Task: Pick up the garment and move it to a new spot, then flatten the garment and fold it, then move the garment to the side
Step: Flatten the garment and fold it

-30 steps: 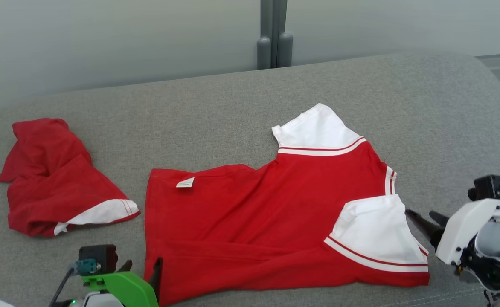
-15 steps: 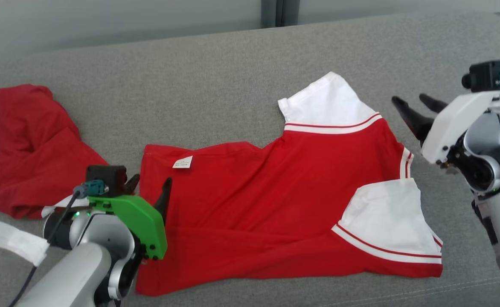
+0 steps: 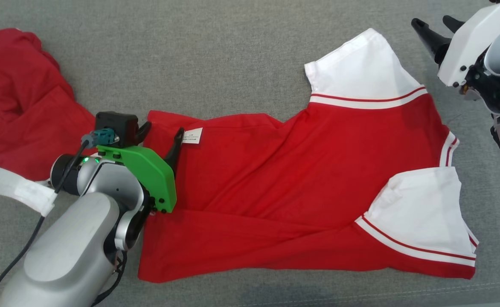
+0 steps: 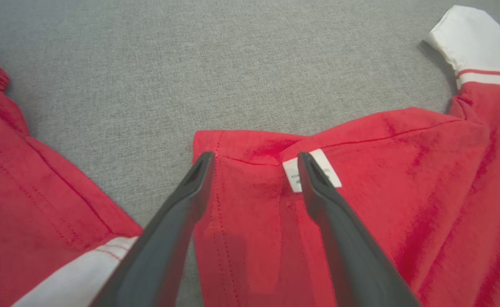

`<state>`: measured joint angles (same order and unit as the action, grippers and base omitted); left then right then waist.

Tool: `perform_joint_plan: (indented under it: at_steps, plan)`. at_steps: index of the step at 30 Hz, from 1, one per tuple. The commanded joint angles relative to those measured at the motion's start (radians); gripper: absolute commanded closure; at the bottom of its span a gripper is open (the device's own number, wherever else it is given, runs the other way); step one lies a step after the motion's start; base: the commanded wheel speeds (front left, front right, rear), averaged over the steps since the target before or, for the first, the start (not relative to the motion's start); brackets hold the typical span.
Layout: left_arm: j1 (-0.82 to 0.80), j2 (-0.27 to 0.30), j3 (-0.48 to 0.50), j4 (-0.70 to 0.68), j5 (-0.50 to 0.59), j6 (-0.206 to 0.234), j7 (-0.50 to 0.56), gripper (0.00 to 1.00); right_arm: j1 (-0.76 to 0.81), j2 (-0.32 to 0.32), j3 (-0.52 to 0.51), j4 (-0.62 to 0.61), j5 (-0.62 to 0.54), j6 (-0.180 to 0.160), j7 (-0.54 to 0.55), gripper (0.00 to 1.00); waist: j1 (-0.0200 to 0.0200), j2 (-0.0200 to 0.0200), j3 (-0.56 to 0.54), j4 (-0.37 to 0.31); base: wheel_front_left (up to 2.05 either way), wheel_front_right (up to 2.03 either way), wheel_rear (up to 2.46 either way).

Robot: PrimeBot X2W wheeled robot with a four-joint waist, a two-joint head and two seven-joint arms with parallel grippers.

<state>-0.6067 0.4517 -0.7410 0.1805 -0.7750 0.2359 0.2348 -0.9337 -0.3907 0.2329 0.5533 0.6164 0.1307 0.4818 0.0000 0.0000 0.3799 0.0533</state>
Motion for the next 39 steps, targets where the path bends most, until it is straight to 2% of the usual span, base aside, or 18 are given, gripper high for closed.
perform_joint_plan:
  at_steps: [1,12,23,36,37,38,39]
  plan:
    - [-0.021,-0.004,0.001,0.008,0.006,-0.005,-0.006,0.00,-0.013,-0.008,0.004,0.012,0.006,0.000,0.001,0.00,0.0000,0.0000,0.051,0.037,0.00,0.00,0.00]
    - [-0.105,-0.035,0.010,0.094,-0.005,-0.041,-0.015,0.00,-0.121,-0.007,0.098,0.131,0.063,0.000,-0.010,0.00,0.0000,0.0000,0.096,0.056,0.00,0.00,0.00]
    - [-0.131,-0.051,-0.001,0.113,-0.003,-0.059,-0.028,0.00,-0.195,-0.017,0.157,0.226,0.085,0.000,-0.024,0.00,0.0000,0.0000,0.128,0.075,0.00,0.00,0.00]
    - [-0.152,-0.069,-0.016,0.133,-0.003,-0.066,-0.025,0.00,-0.234,0.002,0.213,0.309,0.142,0.000,0.021,0.00,0.0000,0.0000,0.140,0.078,0.00,0.00,0.00]
    - [-0.152,-0.070,-0.017,0.133,-0.004,-0.066,-0.025,0.00,-0.232,0.003,0.218,0.310,0.147,0.000,0.025,0.25,0.0000,0.0000,0.139,0.078,0.00,0.00,0.00]
    - [-0.152,-0.070,-0.018,0.132,-0.005,-0.067,-0.024,0.00,-0.232,0.003,0.223,0.309,0.153,0.000,0.027,0.65,0.0000,0.0000,0.139,0.078,0.00,0.00,0.00]
    - [-0.152,-0.071,-0.019,0.130,-0.006,-0.068,-0.024,0.00,-0.231,0.003,0.227,0.307,0.158,0.000,0.026,1.00,0.0000,0.0000,0.138,0.078,0.00,0.00,0.00]
